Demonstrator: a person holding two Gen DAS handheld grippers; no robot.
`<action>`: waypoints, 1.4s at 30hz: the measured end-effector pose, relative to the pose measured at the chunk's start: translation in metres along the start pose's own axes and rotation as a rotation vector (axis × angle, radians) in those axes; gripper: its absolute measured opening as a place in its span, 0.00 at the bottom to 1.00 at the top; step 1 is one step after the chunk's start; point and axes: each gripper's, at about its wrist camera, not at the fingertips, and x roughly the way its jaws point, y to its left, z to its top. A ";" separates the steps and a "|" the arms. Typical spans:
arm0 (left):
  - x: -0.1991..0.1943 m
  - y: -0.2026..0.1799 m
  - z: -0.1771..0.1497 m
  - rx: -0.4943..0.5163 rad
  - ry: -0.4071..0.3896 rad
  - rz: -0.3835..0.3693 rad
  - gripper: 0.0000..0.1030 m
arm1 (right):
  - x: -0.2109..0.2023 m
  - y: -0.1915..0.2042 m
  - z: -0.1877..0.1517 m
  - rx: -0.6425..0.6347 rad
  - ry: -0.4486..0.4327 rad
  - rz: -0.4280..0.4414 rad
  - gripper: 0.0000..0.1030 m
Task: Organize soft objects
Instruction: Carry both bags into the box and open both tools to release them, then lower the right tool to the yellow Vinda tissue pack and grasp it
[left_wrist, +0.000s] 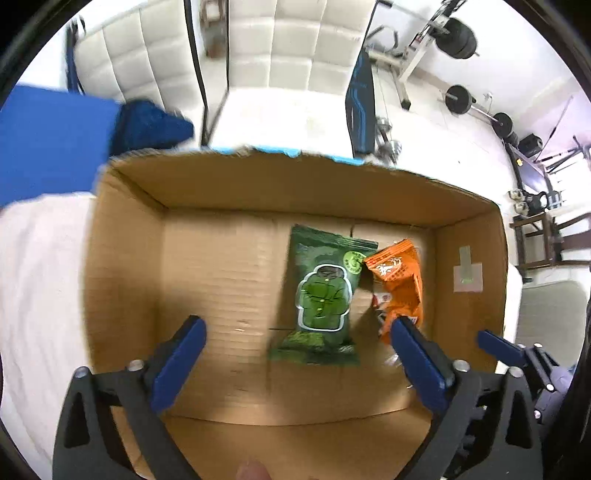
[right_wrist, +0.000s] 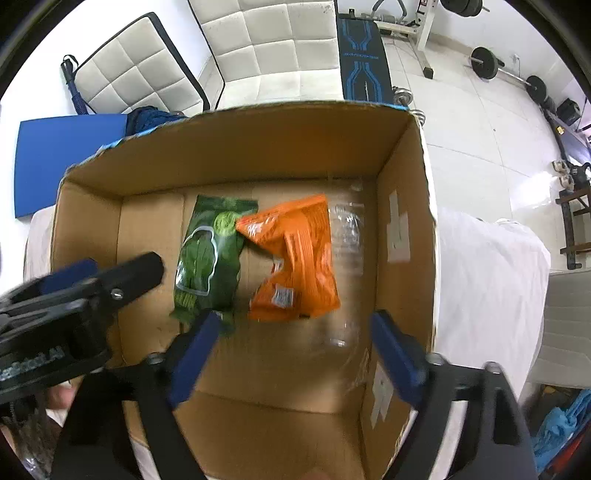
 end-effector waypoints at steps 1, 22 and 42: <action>-0.006 0.001 0.000 0.015 -0.029 0.020 1.00 | -0.002 0.001 -0.007 0.002 -0.004 0.003 1.00; -0.124 -0.003 -0.103 0.080 -0.277 0.081 1.00 | -0.135 0.032 -0.142 -0.030 -0.240 -0.016 1.00; -0.018 0.011 -0.200 -0.115 0.017 0.150 1.00 | 0.010 -0.019 -0.192 -0.455 0.175 -0.205 1.00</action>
